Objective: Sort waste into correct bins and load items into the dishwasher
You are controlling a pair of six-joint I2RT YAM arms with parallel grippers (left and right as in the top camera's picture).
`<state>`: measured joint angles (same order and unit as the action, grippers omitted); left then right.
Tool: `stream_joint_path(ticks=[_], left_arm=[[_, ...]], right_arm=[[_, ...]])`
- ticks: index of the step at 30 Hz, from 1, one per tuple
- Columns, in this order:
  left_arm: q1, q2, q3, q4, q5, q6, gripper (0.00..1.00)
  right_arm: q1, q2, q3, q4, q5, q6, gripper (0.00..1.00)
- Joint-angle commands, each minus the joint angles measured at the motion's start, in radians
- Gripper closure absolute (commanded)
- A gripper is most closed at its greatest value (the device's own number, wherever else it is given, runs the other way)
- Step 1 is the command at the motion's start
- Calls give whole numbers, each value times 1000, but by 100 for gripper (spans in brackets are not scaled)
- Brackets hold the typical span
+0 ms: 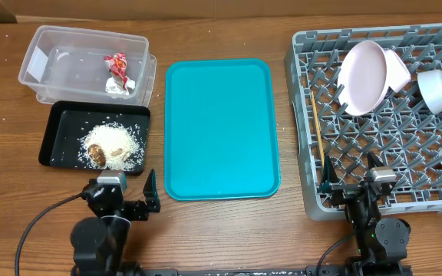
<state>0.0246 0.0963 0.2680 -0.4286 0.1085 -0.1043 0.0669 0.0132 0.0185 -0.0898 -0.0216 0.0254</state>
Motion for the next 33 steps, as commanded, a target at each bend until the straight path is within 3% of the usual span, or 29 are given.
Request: stream_joint_path(ticks=[1,11,17,33], left_arm=[[-8,-66,-69,77,-23,-11,0],[-8,-93,-262,504,-143,3,0],[-7,-93,-264,352,-149,2,0],[-6,-93,-263,354,-134,0,0]], right_arm=[[4,-10,-10,6,5,-6,0],[4,-10,-10,6,5,-6,0],[4,-10,-10,6,5,-6,0],[4,-10,-10,6,5,-6,0]])
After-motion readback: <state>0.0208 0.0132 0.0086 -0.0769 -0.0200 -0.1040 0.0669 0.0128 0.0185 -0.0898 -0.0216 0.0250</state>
